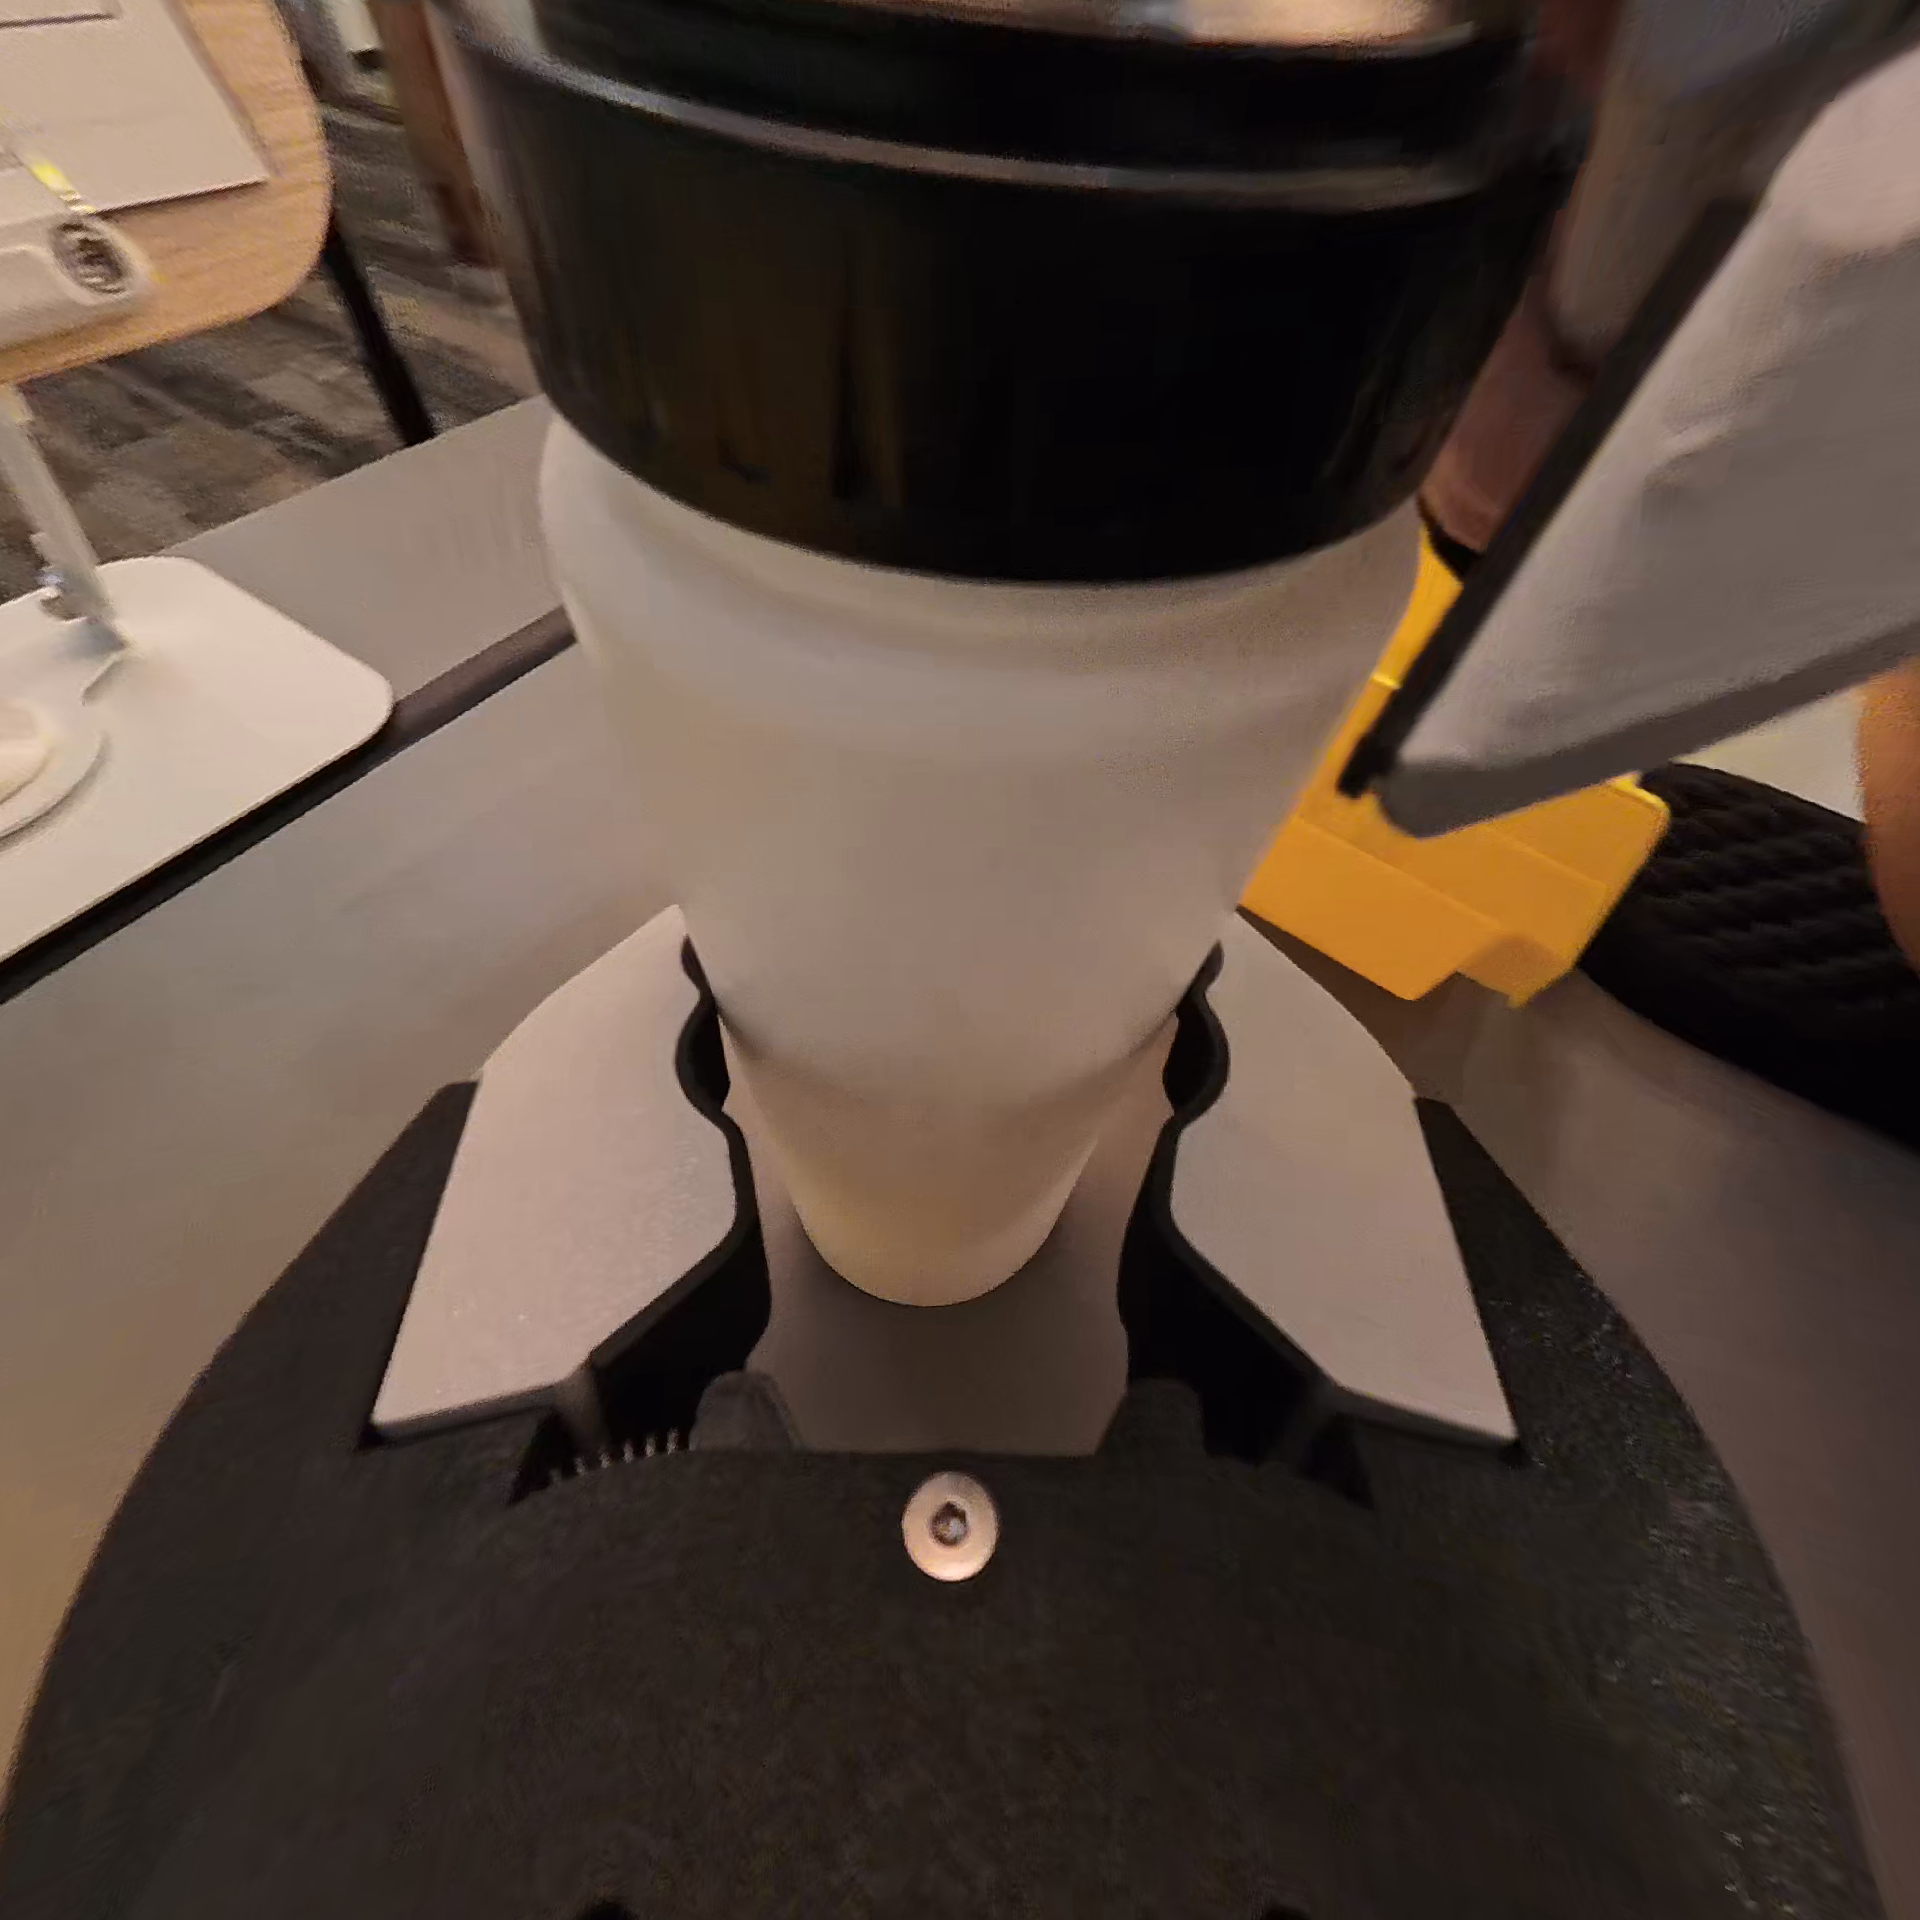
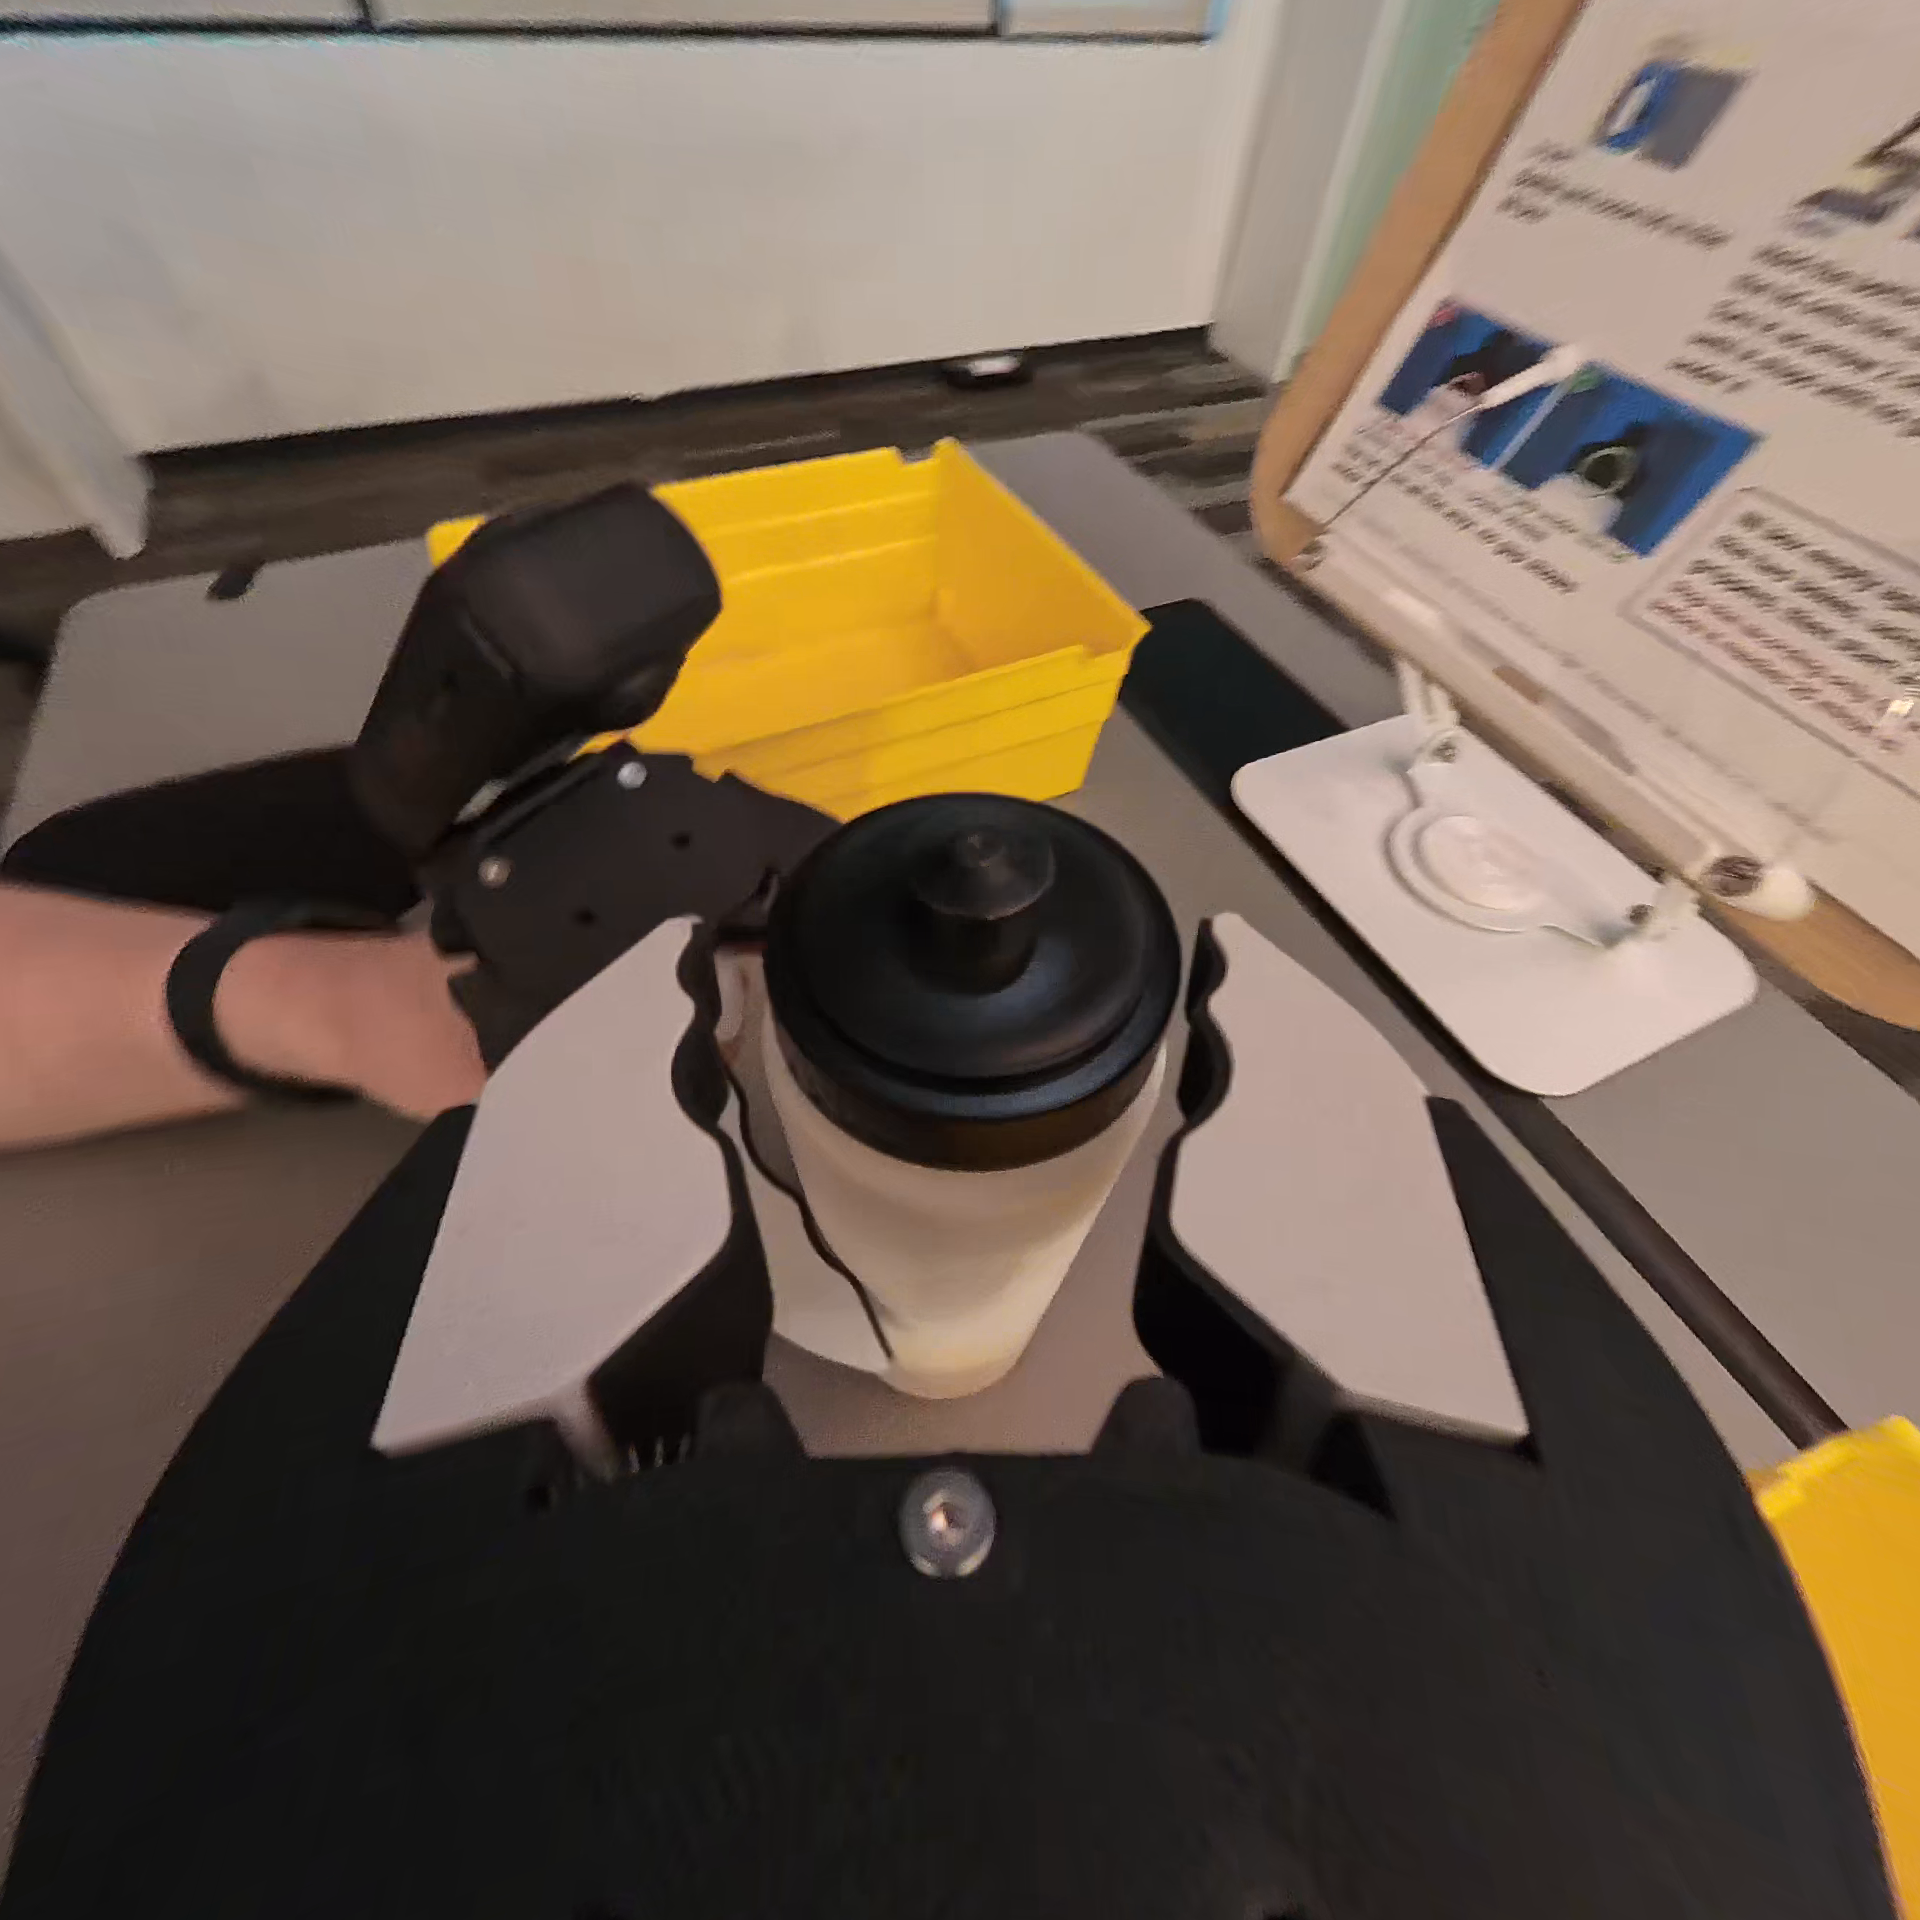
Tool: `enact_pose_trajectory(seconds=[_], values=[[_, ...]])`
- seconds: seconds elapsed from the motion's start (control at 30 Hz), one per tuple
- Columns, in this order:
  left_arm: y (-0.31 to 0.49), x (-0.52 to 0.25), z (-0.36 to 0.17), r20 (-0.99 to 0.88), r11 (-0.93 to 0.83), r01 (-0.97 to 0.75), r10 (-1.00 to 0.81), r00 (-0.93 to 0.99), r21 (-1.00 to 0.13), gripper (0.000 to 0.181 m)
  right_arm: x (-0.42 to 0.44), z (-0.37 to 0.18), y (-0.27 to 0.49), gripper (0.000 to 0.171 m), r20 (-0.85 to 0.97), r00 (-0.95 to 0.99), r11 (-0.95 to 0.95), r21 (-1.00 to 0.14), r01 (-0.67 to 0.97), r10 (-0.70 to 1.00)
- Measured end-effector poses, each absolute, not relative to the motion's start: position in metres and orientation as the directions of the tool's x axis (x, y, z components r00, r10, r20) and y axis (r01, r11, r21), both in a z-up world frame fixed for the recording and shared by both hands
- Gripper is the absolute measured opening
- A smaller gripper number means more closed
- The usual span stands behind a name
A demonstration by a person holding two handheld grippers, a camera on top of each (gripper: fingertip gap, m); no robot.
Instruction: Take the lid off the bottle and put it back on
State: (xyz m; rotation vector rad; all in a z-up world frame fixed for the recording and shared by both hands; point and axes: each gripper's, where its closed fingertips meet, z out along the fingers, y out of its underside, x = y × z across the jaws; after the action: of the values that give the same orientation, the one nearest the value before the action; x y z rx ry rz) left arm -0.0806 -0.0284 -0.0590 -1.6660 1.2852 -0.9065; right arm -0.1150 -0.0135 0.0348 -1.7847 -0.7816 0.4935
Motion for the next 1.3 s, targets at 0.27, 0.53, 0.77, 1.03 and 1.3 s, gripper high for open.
enact_pose_trajectory(seconds=[0.27,0.53,0.77,1.03,1.3], values=[[-0.052,-0.071,-0.06,0.046,-0.08,-0.405,-0.995,0.091,-0.911,0.084,-0.112,0.026,-0.032,0.086,0.181,0.539,-0.078,-0.903,0.422,0.823],[-0.051,-0.072,-0.06,0.056,-0.093,-0.406,-0.993,0.102,-0.909,0.084,-0.106,0.037,-0.037,0.076,0.086,0.531,-0.116,-0.935,0.336,0.843],[-0.029,-0.08,-0.061,0.046,-0.181,-0.399,-0.944,0.325,-0.899,0.084,-0.109,0.035,-0.018,0.076,0.066,0.693,-0.215,-0.926,0.311,0.718],[-0.02,-0.086,-0.061,0.047,-0.203,-0.385,-0.925,0.377,-0.9,0.084,-0.113,0.035,-0.009,0.076,0.111,0.789,-0.229,-0.924,0.306,0.604],[-0.034,-0.079,-0.061,0.047,-0.141,-0.41,-0.972,0.231,-0.901,0.084,-0.103,0.047,-0.03,0.076,-0.018,0.596,-0.194,-0.953,0.233,0.803]])
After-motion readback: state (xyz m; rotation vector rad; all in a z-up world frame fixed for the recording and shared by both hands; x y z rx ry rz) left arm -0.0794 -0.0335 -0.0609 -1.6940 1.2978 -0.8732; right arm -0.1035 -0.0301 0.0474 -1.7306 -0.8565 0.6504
